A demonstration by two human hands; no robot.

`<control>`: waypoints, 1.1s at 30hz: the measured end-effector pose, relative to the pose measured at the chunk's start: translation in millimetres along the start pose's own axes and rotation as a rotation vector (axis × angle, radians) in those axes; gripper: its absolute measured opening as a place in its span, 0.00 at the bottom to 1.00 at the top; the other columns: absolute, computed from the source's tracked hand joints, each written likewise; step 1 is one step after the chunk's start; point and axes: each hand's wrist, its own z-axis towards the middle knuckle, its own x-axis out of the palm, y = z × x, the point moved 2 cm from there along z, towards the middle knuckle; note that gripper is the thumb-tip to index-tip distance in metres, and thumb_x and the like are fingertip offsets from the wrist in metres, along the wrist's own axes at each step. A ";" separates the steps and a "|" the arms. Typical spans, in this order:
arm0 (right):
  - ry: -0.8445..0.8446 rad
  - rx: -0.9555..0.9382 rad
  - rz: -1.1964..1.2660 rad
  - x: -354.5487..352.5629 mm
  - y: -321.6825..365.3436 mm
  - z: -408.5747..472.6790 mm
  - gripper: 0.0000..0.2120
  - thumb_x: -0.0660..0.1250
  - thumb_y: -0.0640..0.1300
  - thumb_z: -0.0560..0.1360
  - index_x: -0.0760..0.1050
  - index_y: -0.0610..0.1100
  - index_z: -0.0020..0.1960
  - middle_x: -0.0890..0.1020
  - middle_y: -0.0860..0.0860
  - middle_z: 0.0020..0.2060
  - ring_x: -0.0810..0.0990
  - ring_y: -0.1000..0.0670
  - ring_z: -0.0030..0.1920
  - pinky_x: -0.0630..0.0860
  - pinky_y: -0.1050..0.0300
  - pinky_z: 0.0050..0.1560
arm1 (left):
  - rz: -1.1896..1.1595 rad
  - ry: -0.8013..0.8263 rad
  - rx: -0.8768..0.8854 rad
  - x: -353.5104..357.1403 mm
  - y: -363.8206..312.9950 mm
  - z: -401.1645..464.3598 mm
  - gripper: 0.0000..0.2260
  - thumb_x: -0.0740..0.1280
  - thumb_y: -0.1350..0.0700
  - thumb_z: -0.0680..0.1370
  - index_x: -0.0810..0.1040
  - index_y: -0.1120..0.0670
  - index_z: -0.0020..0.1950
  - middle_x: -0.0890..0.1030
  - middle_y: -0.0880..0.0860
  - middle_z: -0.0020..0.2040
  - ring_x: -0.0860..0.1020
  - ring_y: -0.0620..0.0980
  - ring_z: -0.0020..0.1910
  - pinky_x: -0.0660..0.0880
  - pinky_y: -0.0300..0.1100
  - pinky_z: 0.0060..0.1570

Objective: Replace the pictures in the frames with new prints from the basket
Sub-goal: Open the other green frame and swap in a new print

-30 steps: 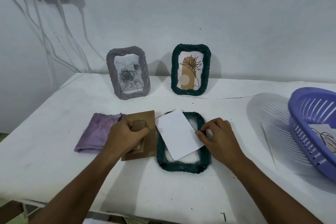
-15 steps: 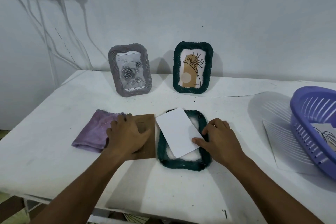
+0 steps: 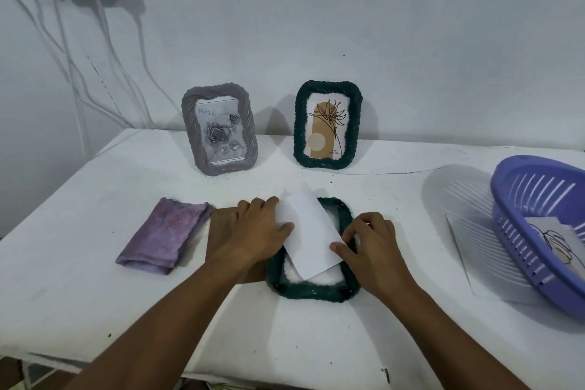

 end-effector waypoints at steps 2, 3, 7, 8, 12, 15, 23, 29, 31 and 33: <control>-0.016 0.017 0.147 -4.4 2.3 -2.9 0.08 0.69 0.51 0.73 0.73 0.49 0.41 0.75 0.55 0.46 0.69 0.55 0.50 0.66 0.69 0.44 | -0.041 -0.040 -0.012 -4.0 -1.6 -0.2 0.23 0.59 0.43 0.78 0.62 0.47 0.72 0.69 0.51 0.69 0.64 0.56 0.68 0.60 0.51 0.62; -0.022 0.039 0.236 -7.7 3.3 -3.4 0.08 0.69 0.50 0.74 0.72 0.49 0.41 0.76 0.55 0.42 0.72 0.56 0.45 0.67 0.71 0.40 | -0.086 -0.073 -0.012 -7.4 -3.3 -0.6 0.22 0.60 0.44 0.78 0.63 0.47 0.71 0.70 0.51 0.68 0.65 0.55 0.67 0.61 0.50 0.60; 0.043 0.075 0.448 -26.5 6.1 0.4 0.11 0.67 0.48 0.76 0.67 0.55 0.54 0.79 0.53 0.40 0.79 0.56 0.34 0.73 0.69 0.34 | -0.537 -0.181 0.005 -21.5 -14.4 3.0 0.15 0.63 0.53 0.80 0.68 0.46 0.66 0.73 0.49 0.59 0.73 0.48 0.52 0.67 0.36 0.45; 0.082 0.063 0.455 -31.8 5.4 1.6 0.16 0.66 0.47 0.76 0.64 0.59 0.60 0.79 0.52 0.42 0.80 0.54 0.35 0.73 0.68 0.34 | -0.671 -0.204 0.028 -24.8 -18.8 4.6 0.14 0.64 0.56 0.79 0.69 0.45 0.64 0.74 0.50 0.57 0.75 0.47 0.47 0.70 0.35 0.43; 0.124 0.060 0.553 -54.2 -2.7 5.0 0.18 0.65 0.41 0.78 0.70 0.60 0.62 0.77 0.49 0.44 0.81 0.48 0.34 0.77 0.60 0.35 | -1.048 -0.178 0.146 -32.2 -41.1 9.0 0.17 0.67 0.59 0.78 0.70 0.37 0.58 0.76 0.46 0.50 0.79 0.44 0.44 0.79 0.37 0.42; 0.058 0.109 0.748 -68.6 -13.7 0.9 0.12 0.64 0.37 0.78 0.78 0.50 0.57 0.78 0.43 0.47 0.81 0.44 0.35 0.79 0.53 0.37 | -1.172 -0.026 0.208 -24.2 -61.4 2.8 0.15 0.68 0.58 0.77 0.73 0.39 0.57 0.77 0.43 0.52 0.81 0.42 0.44 0.81 0.42 0.45; -0.046 0.184 0.294 -108.3 -45.2 -18.3 0.11 0.65 0.46 0.77 0.74 0.54 0.59 0.81 0.53 0.45 0.82 0.53 0.36 0.79 0.63 0.36 | -1.222 0.135 0.203 9.0 -113.4 -1.8 0.13 0.69 0.63 0.76 0.80 0.48 0.55 0.80 0.52 0.51 0.81 0.50 0.48 0.80 0.47 0.50; -0.284 0.204 -0.252 -168.0 -80.0 -18.6 0.16 0.67 0.47 0.76 0.75 0.48 0.63 0.78 0.47 0.57 0.76 0.49 0.54 0.72 0.53 0.58 | -1.214 0.308 0.236 29.7 -157.8 -0.2 0.15 0.68 0.65 0.76 0.77 0.53 0.61 0.80 0.54 0.54 0.82 0.53 0.50 0.80 0.42 0.47; -0.228 0.272 -0.385 -180.1 -90.4 -21.4 0.19 0.68 0.50 0.75 0.73 0.49 0.64 0.76 0.45 0.62 0.71 0.44 0.62 0.67 0.47 0.64 | -1.225 0.367 0.223 37.9 -170.7 0.1 0.17 0.67 0.67 0.76 0.77 0.54 0.62 0.79 0.54 0.55 0.81 0.53 0.50 0.81 0.44 0.49; -0.131 0.333 -0.368 -186.5 -98.1 -24.2 0.21 0.68 0.52 0.74 0.71 0.50 0.66 0.76 0.44 0.62 0.74 0.43 0.59 0.70 0.48 0.61 | -1.220 0.411 0.205 46.6 -182.0 0.1 0.18 0.66 0.68 0.76 0.76 0.54 0.63 0.78 0.54 0.56 0.80 0.55 0.52 0.81 0.46 0.49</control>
